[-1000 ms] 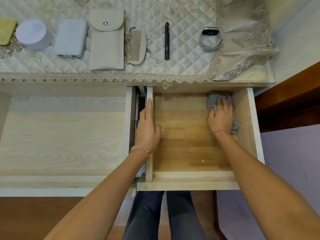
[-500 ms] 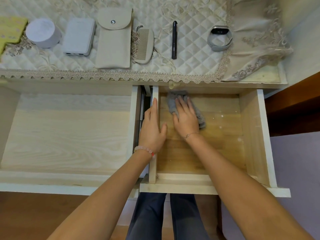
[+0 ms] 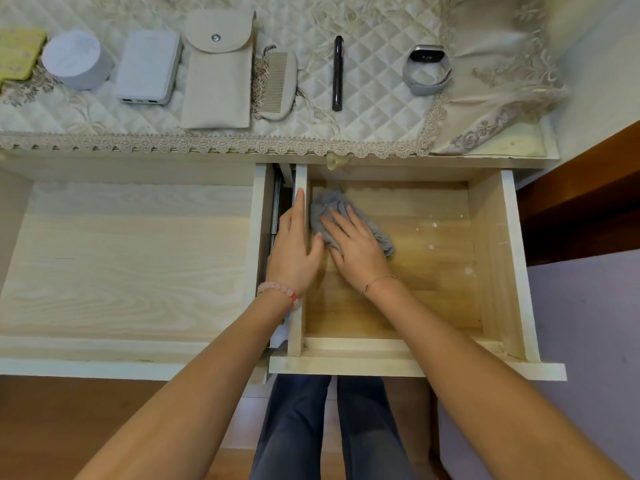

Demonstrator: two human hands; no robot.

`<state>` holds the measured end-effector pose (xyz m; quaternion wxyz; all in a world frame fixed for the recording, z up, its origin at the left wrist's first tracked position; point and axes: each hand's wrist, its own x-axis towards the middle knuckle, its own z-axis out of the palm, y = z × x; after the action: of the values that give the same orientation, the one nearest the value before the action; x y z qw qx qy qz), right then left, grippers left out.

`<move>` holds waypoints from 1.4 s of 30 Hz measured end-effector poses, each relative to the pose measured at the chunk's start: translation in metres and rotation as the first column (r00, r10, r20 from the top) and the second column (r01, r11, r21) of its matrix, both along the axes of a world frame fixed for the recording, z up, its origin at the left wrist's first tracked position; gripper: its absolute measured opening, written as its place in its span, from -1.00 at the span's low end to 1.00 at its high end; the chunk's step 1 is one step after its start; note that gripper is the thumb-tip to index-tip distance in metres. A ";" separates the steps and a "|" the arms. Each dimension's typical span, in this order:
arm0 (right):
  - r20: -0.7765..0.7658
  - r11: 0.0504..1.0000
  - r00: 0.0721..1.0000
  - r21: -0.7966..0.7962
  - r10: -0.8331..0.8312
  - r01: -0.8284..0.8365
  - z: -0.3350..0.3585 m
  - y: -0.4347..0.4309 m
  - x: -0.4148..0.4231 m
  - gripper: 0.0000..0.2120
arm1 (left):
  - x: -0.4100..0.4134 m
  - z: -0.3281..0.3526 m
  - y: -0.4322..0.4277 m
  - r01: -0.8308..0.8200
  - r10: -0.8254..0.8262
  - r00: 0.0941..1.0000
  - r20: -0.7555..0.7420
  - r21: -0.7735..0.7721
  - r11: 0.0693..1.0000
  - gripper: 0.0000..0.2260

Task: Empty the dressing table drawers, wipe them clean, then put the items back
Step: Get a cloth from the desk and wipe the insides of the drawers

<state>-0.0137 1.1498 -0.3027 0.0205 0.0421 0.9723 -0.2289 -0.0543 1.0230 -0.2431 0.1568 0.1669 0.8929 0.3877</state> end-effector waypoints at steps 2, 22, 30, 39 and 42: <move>0.023 0.999 0.999 -0.012 0.035 -0.035 0.001 0.008 0.005 -0.53 | 0.001 0.001 0.000 0.007 -0.007 1.000 -0.002 -0.009 1.000 -0.37; 0.277 0.938 0.905 -0.035 -0.322 0.345 0.011 0.111 0.076 -0.50 | 0.007 0.000 -0.014 0.097 -0.103 0.992 0.077 0.085 0.992 -0.27; 0.328 0.987 0.945 -0.150 -0.004 0.056 0.023 0.023 0.051 -0.48 | 0.010 -0.002 -0.015 0.093 -0.103 0.993 0.061 0.150 0.984 -0.42; 0.368 0.961 0.915 -0.268 0.166 -0.066 0.031 -0.007 0.047 -0.54 | 0.009 -0.003 -0.015 0.076 -0.087 0.994 0.072 0.145 0.987 -0.51; 0.367 0.963 0.910 -0.252 0.192 -0.101 0.030 -0.006 0.053 -0.57 | 0.009 -0.003 -0.015 0.086 -0.096 0.993 0.074 0.131 0.988 -0.50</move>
<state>0.0393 1.1438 -0.2722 0.2346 0.0106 0.9167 -0.3233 -0.0453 1.0076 -0.2457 0.1989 0.2015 0.8507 0.4428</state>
